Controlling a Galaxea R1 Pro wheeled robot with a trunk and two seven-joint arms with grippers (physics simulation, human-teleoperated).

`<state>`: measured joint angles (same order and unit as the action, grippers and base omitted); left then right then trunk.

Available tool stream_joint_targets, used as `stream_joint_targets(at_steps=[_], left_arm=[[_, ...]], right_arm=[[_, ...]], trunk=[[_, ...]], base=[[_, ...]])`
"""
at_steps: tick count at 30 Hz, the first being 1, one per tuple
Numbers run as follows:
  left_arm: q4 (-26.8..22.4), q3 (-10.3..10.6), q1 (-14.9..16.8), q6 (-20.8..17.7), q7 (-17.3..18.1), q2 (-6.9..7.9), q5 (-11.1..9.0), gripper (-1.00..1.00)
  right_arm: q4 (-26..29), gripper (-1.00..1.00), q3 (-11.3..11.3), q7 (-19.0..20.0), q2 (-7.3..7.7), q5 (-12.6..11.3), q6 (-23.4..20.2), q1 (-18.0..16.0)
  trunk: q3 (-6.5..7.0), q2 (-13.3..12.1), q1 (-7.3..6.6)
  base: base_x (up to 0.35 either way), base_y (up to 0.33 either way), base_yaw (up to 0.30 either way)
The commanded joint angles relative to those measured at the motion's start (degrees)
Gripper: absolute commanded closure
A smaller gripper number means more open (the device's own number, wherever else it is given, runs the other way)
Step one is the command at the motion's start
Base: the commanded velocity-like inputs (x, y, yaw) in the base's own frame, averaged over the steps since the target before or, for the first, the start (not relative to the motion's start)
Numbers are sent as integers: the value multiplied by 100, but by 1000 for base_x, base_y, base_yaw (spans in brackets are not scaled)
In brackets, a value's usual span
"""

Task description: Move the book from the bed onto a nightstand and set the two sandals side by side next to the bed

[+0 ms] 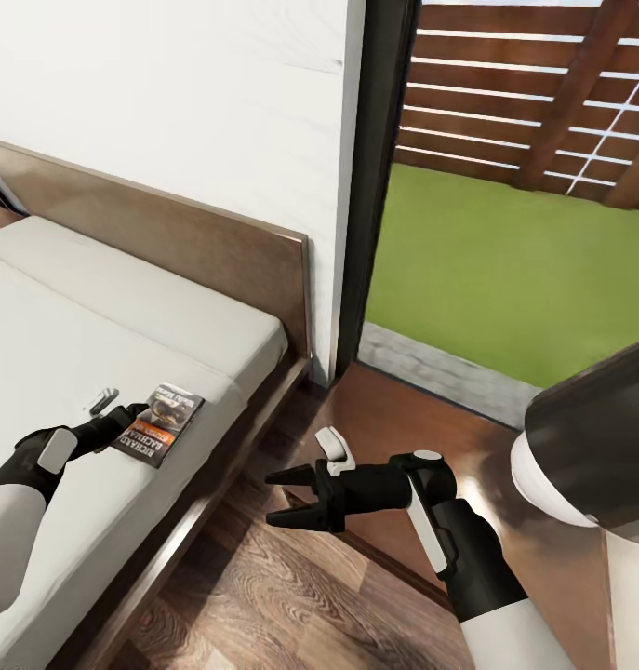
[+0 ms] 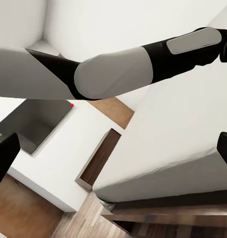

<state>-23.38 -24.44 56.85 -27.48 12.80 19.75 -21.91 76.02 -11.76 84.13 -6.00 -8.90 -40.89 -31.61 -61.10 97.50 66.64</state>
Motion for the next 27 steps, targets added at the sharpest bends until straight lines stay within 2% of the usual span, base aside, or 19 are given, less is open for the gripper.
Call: stream_joint_targets(at_steps=[1, 27], left_arm=[[0, -34, 1, -59, 3, -3, 3, -100], [0, -34, 1, -55, 5, -6, 3, -100]], right_arm=[[-1, -100, -2, 7, -2, -20, -59, -3], [0, -100, -2, 7, -2, -19, -60, -3]], trunk=[[-4, 2, -1], [-4, 2, -1]], base=[[-17, 0, 0], [-25, 0, 0]])
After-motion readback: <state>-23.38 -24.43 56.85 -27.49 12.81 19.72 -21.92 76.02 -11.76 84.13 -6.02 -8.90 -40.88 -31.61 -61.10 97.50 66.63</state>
